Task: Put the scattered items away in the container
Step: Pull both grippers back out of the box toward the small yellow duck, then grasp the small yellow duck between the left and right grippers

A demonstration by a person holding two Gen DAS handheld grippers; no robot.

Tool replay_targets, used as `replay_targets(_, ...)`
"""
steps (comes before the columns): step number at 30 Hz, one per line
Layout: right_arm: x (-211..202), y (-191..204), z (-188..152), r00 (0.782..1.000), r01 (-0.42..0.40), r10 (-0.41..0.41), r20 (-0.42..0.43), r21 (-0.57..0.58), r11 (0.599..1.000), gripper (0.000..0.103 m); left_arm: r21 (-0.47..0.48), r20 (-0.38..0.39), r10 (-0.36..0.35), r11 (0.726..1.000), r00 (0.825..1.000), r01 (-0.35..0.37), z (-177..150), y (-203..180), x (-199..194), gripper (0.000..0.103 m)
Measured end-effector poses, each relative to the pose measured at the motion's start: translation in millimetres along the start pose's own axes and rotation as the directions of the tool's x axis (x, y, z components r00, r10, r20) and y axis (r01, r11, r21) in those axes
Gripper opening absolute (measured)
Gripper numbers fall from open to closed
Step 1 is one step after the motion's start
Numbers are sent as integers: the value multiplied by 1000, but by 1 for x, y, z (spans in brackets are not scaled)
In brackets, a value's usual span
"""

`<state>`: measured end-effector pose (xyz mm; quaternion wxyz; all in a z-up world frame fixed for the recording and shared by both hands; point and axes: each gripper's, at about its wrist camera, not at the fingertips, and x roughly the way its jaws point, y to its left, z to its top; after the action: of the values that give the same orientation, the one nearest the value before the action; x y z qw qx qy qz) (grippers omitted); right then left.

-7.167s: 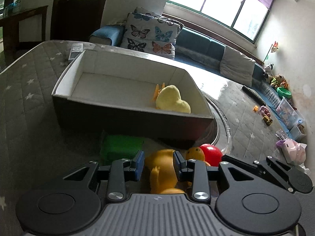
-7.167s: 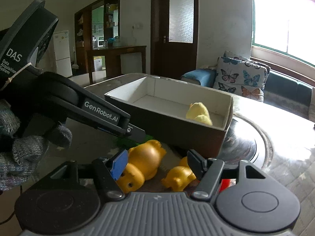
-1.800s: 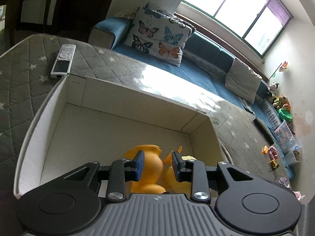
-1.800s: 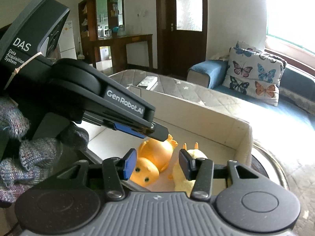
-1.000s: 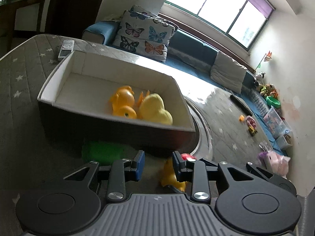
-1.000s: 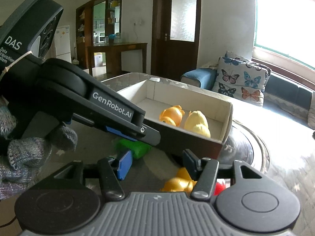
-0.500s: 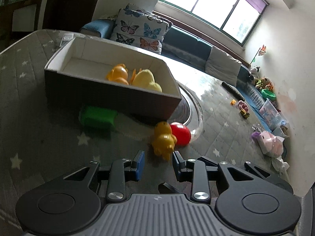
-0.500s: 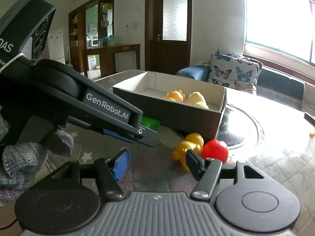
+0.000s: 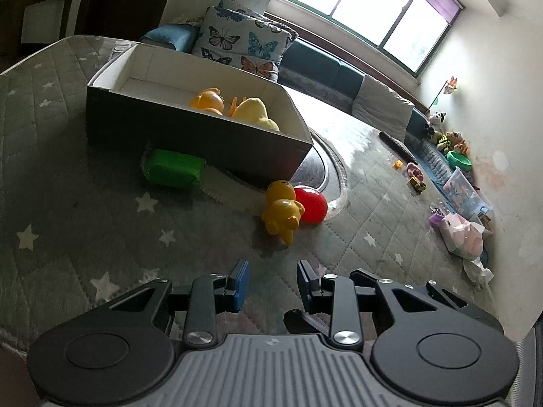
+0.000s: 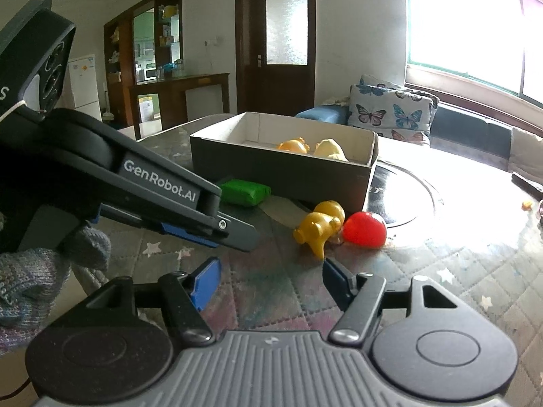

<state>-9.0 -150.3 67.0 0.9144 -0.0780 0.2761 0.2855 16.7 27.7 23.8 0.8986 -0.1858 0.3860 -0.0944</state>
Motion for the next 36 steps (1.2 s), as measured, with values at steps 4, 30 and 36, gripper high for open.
replay_targets(4,-1,3,-3,1000,1,-1,-4,0,1000,68,1,0,1,1000,1000,-1,-4,0,-2,34)
replay_targets(30,34,-14,-1,997,15,-14,-73,12,1000,68,-34,-41,21,999,999,-22,13,9,24,34)
replay_targets(36,46,-22,0,995,18,-16,-95,23,1000,68,-45,-62,23,999,998,-25,19,13,35,34)
